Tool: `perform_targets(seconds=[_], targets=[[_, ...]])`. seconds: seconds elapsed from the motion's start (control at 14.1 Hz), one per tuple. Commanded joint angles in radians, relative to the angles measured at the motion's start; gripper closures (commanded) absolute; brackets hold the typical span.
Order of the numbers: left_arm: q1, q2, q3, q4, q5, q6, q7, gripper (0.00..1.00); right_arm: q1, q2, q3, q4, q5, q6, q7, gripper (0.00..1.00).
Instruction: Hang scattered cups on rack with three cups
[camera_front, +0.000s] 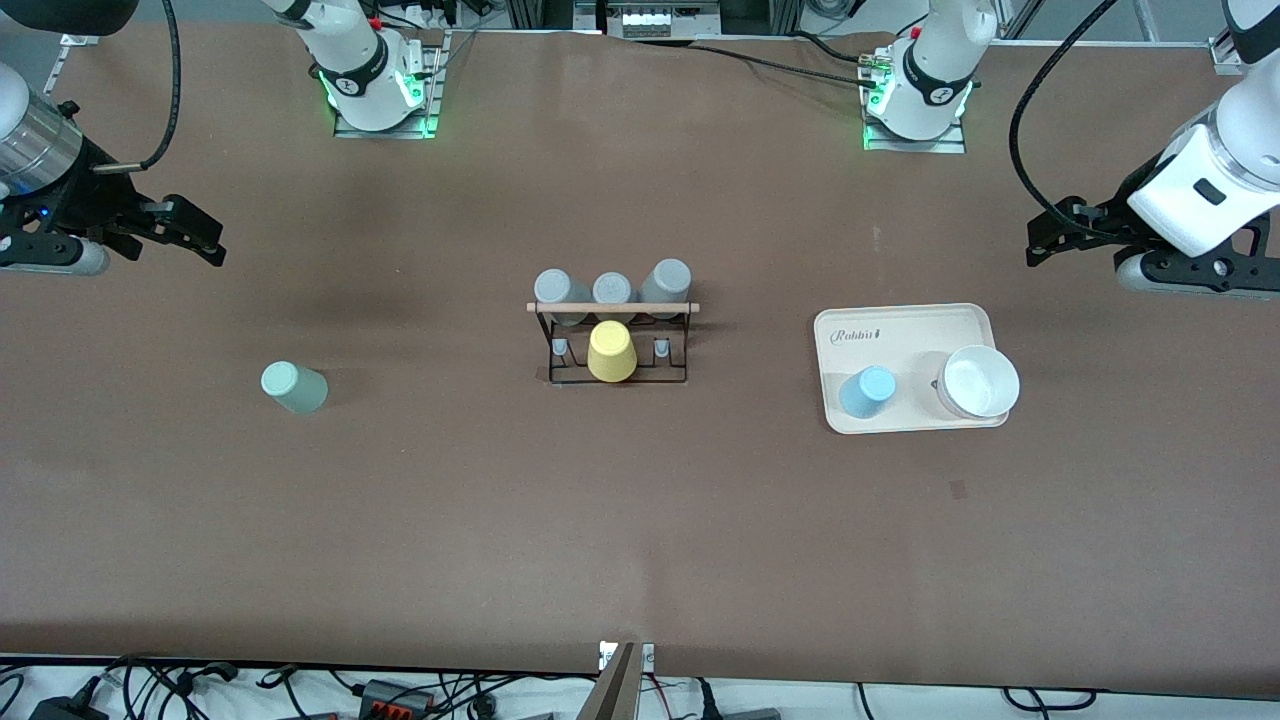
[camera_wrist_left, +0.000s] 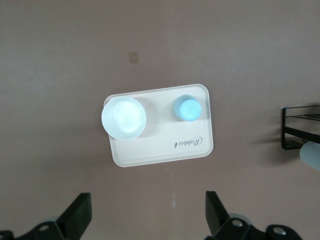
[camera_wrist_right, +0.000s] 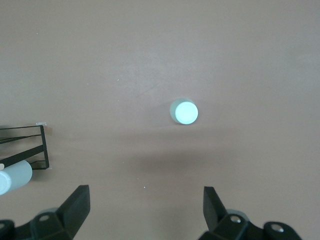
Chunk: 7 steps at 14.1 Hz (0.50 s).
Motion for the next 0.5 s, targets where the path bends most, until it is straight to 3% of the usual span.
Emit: perform_targets(seconds=[0.0, 0.43], targets=[[0.003, 0.016, -0.005, 0.031, 0.021, -0.013, 0.010, 0.00, -0.004, 0.002, -0.001, 0.015, 0.009, -0.021, -0.021, 0.00], [0.013, 0.031, -0.003, 0.031, 0.009, -0.007, 0.012, 0.00, 0.004, 0.005, 0.005, 0.038, 0.003, -0.037, -0.031, 0.00]])
